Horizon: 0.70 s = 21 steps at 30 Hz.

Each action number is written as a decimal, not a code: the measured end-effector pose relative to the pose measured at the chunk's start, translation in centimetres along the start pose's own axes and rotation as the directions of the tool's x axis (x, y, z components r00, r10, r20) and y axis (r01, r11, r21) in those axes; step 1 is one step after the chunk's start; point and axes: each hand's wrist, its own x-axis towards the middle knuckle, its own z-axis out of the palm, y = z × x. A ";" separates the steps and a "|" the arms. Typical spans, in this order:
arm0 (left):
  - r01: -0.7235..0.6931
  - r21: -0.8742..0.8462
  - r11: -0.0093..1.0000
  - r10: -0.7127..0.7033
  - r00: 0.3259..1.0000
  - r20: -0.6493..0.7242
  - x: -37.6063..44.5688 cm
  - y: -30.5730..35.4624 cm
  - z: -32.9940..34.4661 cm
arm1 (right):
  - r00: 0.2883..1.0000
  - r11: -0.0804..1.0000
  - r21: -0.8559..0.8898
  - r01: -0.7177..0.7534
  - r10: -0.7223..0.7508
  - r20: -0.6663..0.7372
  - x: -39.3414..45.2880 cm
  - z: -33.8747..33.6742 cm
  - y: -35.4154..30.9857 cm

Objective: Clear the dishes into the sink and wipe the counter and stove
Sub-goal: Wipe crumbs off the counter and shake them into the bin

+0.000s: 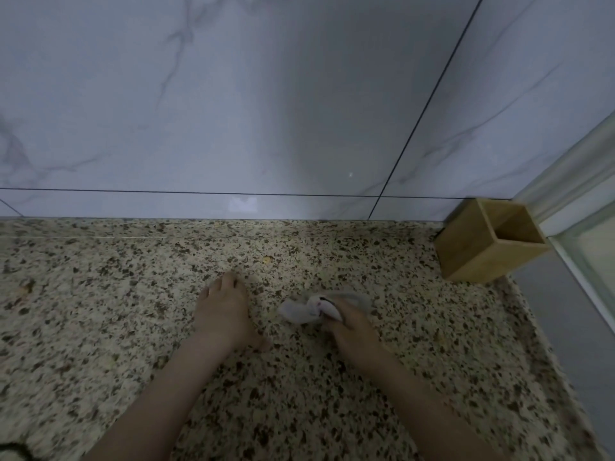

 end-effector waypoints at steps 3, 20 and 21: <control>-0.005 0.002 1.000 0.005 1.000 0.004 0.0 -0.1 0.0 | 0.987 0.976 0.211 -0.054 0.085 -0.139 -1.1 0.4 -1.8; -0.047 -0.086 0.995 0.042 0.997 -0.066 0.2 -1.4 1.2 | 0.648 0.908 -0.262 -0.327 0.014 -0.761 3.1 -10.1 2.2; -0.048 -0.088 0.995 0.042 0.997 -0.069 0.2 -1.5 1.3 | 0.675 0.905 -0.249 -0.344 0.054 -0.736 4.0 -10.1 2.6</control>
